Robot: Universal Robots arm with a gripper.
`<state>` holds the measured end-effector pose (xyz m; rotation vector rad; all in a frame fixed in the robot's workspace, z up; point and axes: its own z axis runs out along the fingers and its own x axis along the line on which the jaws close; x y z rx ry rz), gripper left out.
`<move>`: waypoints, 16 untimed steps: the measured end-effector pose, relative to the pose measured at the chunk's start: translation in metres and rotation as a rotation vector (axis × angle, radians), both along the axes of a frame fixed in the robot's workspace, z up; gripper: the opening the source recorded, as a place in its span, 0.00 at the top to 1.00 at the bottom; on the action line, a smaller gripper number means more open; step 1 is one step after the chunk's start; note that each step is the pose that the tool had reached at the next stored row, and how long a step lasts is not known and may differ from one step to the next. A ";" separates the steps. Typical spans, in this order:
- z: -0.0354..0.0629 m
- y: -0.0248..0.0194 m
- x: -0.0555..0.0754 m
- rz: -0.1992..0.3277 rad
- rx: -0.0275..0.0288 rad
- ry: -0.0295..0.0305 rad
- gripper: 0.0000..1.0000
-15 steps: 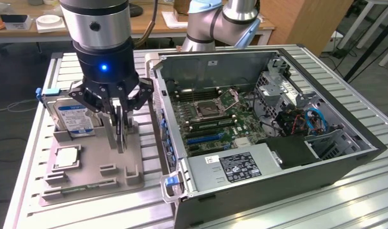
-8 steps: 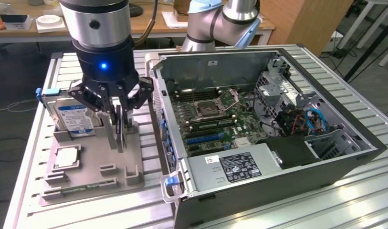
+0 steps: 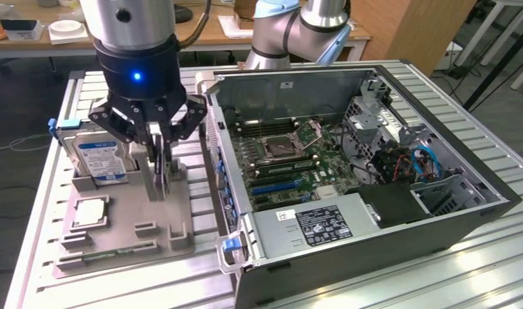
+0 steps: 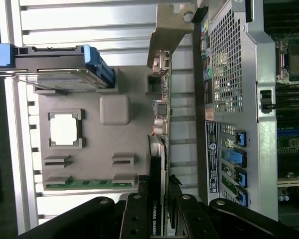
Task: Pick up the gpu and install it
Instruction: 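Pick up the gpu and move the gpu toward the slot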
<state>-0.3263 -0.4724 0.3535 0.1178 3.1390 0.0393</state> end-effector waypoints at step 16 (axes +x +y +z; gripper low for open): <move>0.0344 0.0000 0.000 0.000 -0.0005 0.0001 0.74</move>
